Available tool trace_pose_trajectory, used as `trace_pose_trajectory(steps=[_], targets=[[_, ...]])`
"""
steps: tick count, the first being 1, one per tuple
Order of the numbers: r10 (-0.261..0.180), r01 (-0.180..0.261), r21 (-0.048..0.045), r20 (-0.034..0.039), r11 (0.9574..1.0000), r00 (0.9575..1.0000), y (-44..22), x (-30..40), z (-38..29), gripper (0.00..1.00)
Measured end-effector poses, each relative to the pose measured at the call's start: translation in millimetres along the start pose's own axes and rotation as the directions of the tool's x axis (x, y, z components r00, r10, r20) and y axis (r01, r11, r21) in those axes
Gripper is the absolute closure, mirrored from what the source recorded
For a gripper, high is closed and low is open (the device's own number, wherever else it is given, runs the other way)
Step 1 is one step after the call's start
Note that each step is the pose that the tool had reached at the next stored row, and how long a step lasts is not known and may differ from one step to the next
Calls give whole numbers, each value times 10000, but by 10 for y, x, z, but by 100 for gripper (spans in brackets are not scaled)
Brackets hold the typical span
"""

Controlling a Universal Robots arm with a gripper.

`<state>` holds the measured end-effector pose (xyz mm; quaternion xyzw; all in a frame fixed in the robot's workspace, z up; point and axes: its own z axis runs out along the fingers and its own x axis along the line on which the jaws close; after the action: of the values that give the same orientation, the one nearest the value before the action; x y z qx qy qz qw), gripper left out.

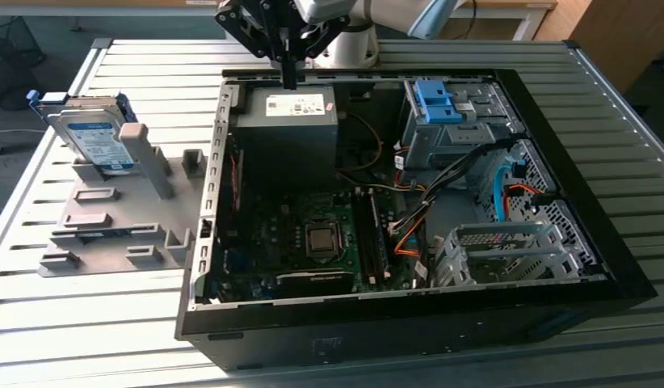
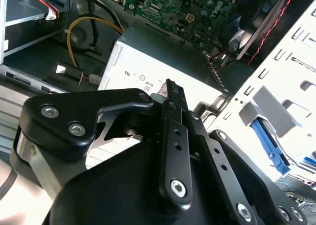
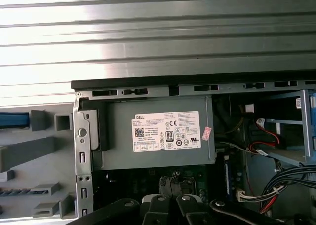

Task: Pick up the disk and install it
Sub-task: 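Reach for the disk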

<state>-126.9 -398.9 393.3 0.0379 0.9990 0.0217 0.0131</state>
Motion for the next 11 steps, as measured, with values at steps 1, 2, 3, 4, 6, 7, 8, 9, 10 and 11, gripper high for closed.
trace_pose_trajectory(steps=[1, 2, 3, 4, 6, 7, 8, 9, 10, 11], targets=[[0, 0, 0, 0, 10000, 10000, 0, 3, 0, 89], [0, 0, 0, 0, 10000, 10000, 0, 5, 0, 89], [0, 0, 0, 0, 10000, 10000, -1, 8, 0, 89], [1, -1, 0, 0, 10000, 10000, -1, 11, 0, 89], [0, 0, 0, 0, 10000, 10000, -1, 17, 0, 89], [0, 0, 0, 0, 10000, 10000, -2, 20, 1, 89], [0, 0, -1, 0, 10000, 10000, -2, 23, 1, 89], [0, 0, 0, 0, 10000, 10000, -2, 26, 0, 89], [0, 0, 0, -1, 10000, 10000, -2, 28, 0, 89], [0, 0, 0, 0, 10000, 10000, -2, 30, 1, 89]])
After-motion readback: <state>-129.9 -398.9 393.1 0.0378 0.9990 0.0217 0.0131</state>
